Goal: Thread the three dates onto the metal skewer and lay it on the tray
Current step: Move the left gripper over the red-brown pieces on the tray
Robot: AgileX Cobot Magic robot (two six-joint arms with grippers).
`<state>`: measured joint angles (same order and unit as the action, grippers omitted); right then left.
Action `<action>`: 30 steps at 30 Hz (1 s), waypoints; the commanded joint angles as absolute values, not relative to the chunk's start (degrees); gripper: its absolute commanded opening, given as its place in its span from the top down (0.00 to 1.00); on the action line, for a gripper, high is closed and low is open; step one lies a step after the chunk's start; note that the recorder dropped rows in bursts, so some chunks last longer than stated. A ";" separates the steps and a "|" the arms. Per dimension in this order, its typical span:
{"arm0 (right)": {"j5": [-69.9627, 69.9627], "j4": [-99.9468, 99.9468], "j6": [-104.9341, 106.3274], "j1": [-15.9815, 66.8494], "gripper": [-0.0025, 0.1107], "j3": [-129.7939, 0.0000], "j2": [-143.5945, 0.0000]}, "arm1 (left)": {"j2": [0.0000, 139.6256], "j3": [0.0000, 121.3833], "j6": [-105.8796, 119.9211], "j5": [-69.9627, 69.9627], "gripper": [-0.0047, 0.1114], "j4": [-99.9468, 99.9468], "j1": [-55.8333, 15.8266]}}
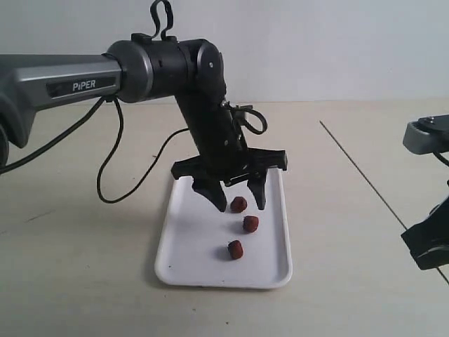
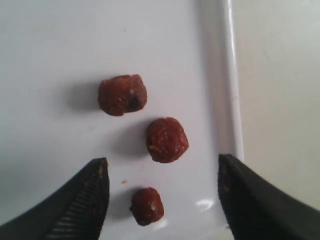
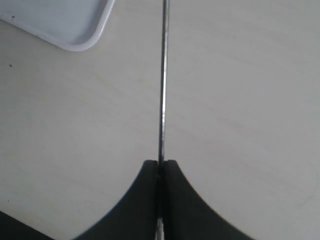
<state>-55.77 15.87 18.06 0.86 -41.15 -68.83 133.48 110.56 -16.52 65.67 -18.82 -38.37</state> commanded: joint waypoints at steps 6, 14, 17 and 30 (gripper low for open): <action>-55.07 16.43 18.95 0.64 0.98 -40.99 -68.82 | 135.17 111.74 -19.24 65.24 0.43 -13.21 -38.20; -55.08 16.43 19.07 0.64 0.98 -40.99 -68.82 | 138.74 121.64 -20.87 67.92 0.43 -9.71 -38.20; -55.08 16.43 19.07 0.64 0.98 -40.99 -68.82 | 140.44 124.91 -21.38 69.93 0.43 -9.64 -38.08; -54.56 16.43 19.41 0.64 0.98 -40.99 -68.82 | 143.79 126.82 -21.69 69.96 0.43 -7.87 -38.41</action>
